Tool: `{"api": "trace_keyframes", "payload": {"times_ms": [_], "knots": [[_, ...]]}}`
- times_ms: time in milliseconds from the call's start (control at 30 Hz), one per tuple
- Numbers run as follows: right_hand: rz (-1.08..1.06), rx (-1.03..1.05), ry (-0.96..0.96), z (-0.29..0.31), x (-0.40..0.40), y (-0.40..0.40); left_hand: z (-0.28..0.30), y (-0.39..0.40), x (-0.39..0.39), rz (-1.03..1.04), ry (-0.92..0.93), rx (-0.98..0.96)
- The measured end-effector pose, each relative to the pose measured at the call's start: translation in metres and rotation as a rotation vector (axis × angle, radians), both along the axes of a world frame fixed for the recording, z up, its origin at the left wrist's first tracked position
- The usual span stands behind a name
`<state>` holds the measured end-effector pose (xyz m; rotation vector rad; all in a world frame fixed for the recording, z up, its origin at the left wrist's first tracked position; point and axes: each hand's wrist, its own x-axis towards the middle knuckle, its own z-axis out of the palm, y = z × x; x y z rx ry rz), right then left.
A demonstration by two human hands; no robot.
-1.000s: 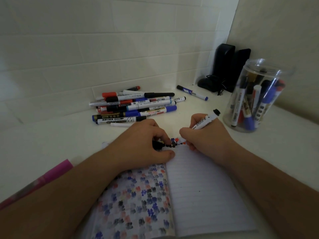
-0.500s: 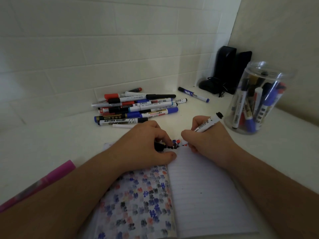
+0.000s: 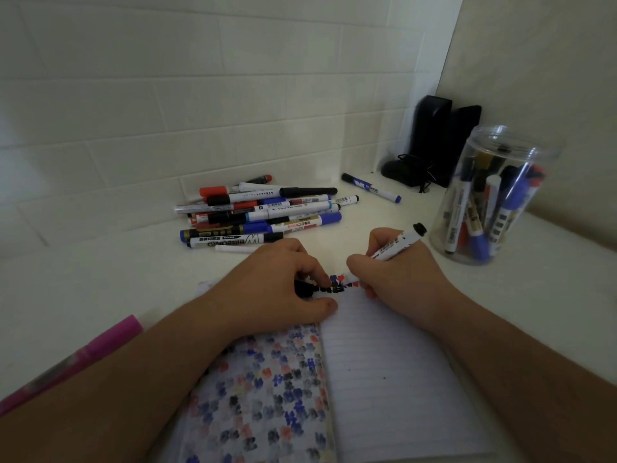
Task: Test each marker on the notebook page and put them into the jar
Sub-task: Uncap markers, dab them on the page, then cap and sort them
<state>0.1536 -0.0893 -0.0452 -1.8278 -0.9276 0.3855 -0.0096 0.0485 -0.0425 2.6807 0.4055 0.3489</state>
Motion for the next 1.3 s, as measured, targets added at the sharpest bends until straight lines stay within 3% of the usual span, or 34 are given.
{"api": "trace_keyframes", "payload": {"times_ms": [1300], "knots": [[0.027, 0.007, 0.034, -0.003, 0.002, 0.001, 0.004, 0.001, -0.004, -0.012, 0.028, -0.056]]}}
